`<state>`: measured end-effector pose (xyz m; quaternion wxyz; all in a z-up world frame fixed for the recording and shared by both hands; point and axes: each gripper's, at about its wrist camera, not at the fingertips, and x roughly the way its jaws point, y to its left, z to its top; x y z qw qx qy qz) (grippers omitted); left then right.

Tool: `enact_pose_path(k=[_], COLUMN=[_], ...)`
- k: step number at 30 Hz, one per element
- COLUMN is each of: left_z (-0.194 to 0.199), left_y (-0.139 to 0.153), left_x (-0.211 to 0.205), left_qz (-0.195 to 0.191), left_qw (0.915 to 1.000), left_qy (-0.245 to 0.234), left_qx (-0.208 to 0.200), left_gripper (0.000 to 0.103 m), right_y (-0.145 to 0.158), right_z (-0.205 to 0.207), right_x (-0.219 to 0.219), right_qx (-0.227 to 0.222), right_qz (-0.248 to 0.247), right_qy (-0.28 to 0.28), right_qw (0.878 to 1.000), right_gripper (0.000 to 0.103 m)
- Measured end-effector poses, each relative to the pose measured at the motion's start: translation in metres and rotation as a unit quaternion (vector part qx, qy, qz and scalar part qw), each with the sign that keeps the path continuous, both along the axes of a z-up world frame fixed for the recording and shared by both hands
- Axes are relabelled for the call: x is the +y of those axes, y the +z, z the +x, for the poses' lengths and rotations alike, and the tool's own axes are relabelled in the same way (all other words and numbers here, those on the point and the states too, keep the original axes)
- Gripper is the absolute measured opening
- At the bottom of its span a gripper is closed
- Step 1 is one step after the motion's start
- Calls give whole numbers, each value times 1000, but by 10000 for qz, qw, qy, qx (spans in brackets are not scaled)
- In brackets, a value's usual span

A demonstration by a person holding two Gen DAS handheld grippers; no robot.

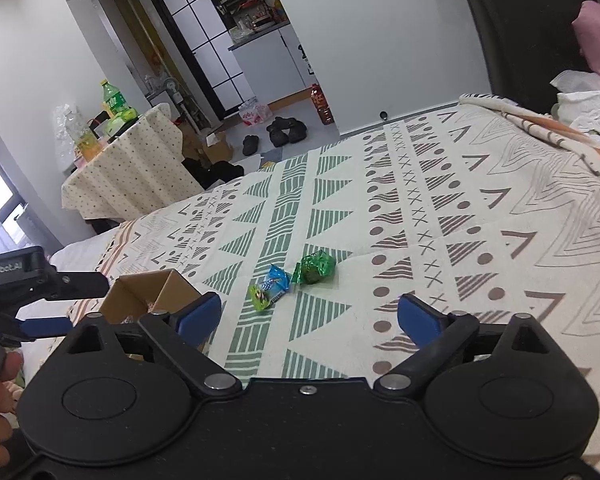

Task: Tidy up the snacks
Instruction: 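Move both grippers back over the blue and green candies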

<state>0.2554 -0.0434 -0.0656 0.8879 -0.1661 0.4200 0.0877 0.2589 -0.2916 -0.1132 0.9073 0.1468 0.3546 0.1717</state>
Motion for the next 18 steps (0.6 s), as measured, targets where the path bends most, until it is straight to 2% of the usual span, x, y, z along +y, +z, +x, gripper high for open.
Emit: enact_pose_path(k=[9,18], left_z=[35,73], left_y=[-23,-55], left_x=[-14,-28], left_qz=[6,-125], left_qw=[9999,9994], left_qy=[-76,-181], left_qx=[86,267], left_gripper=[83,64], right_y=[-16,-39], right_z=[34,68], right_x=[-1,-2], right_qx=[164,398], right_qz=[47,204], right_qy=[7,3], right_qw=[9999,9990], right_gripper=[86,75])
